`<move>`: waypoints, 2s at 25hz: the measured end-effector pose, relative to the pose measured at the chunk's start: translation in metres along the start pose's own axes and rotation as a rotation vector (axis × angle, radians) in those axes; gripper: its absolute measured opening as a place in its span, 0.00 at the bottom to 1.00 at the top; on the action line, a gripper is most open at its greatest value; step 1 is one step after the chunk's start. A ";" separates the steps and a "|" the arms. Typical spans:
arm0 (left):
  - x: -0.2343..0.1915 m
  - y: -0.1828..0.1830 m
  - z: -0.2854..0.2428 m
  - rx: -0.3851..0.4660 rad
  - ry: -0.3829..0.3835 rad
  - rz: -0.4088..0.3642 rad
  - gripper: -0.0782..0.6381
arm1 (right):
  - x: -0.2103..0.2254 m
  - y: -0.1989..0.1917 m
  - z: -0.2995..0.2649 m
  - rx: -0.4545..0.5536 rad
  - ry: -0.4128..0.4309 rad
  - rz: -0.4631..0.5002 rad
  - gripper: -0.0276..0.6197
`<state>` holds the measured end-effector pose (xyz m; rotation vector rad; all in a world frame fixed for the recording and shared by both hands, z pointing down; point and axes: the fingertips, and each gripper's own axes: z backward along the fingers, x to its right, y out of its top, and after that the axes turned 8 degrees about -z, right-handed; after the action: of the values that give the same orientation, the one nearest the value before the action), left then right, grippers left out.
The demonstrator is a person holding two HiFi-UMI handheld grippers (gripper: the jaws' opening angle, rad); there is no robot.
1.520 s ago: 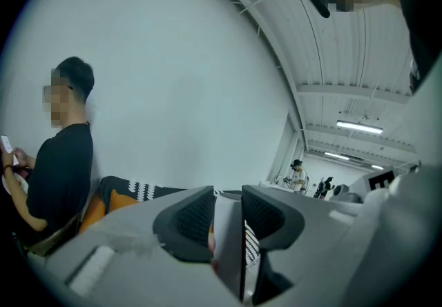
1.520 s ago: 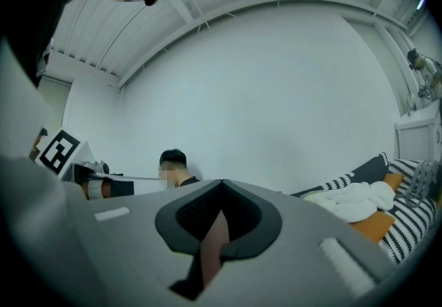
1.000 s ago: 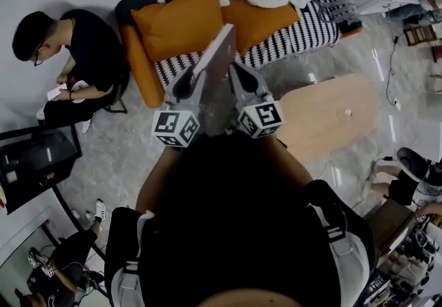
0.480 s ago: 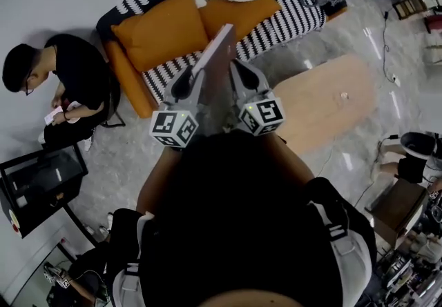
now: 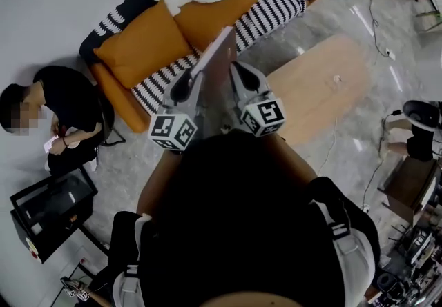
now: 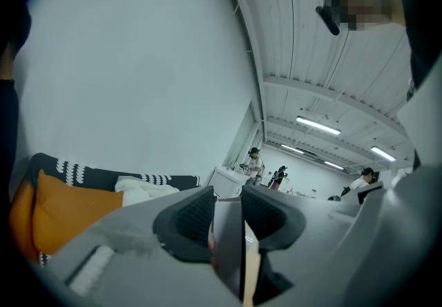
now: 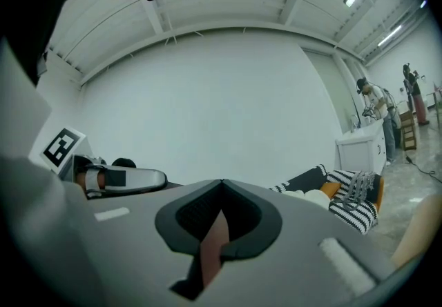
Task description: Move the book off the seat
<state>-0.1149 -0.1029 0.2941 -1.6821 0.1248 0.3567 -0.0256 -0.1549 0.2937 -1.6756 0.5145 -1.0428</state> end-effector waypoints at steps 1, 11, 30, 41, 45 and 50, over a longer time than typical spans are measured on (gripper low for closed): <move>0.005 -0.001 -0.005 -0.003 -0.011 0.002 0.30 | 0.006 0.002 0.004 0.005 -0.010 -0.001 0.05; 0.056 -0.010 -0.049 -0.037 -0.106 0.002 0.30 | 0.059 0.023 0.041 0.034 -0.094 -0.006 0.05; 0.121 -0.004 -0.097 -0.055 -0.299 0.049 0.30 | 0.113 0.059 0.096 0.121 -0.296 0.016 0.06; 0.121 -0.008 -0.117 -0.130 -0.504 0.052 0.30 | 0.116 0.064 0.107 0.196 -0.516 0.021 0.05; 0.121 -0.021 -0.124 -0.156 -0.576 0.046 0.30 | 0.116 0.051 0.113 0.220 -0.599 0.006 0.05; 0.134 -0.019 -0.131 -0.199 -0.669 0.070 0.30 | 0.114 0.053 0.125 0.241 -0.703 -0.015 0.05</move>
<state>0.0385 -0.2124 0.2849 -1.6689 -0.3583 0.9882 0.1474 -0.1917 0.2799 -1.6909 -0.0823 -0.4443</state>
